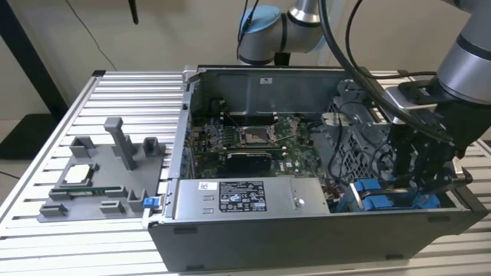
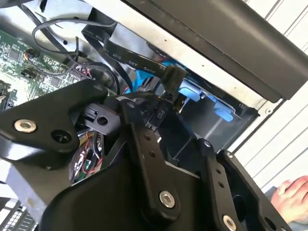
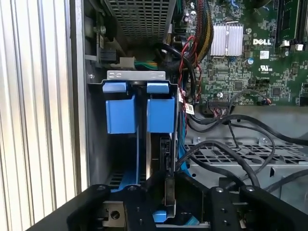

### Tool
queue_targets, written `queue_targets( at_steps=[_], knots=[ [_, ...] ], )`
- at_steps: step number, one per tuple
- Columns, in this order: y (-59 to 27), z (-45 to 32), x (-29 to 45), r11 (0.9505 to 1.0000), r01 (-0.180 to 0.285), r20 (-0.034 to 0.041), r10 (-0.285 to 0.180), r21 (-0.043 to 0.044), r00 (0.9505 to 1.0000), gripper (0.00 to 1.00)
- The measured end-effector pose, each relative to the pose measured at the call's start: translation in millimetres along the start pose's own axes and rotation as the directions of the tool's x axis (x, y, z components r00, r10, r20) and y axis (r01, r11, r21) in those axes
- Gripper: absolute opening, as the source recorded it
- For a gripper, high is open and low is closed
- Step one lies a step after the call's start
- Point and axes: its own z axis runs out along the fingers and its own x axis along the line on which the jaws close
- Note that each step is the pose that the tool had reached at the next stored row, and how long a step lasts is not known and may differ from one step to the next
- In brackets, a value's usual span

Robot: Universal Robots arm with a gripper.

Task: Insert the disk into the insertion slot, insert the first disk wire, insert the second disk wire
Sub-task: 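Insert the first disk wire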

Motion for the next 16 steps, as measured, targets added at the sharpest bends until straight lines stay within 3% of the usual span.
queue_targets(
  at_steps=[3,9,16],
  knots=[
    [-0.1,-2.5,-0.2,1.0,0.0,-0.0001,0.0,0.0001,1.0,1.0],
    [-1.1,-22.3,-0.5,1.0,0.0,0.0001,0.0,0.0001,1.0,1.0],
    [-2.9,-33.9,-0.7,1.0,0.0,0.0001,0.0,0.0,1.0,1.0]
  ],
)
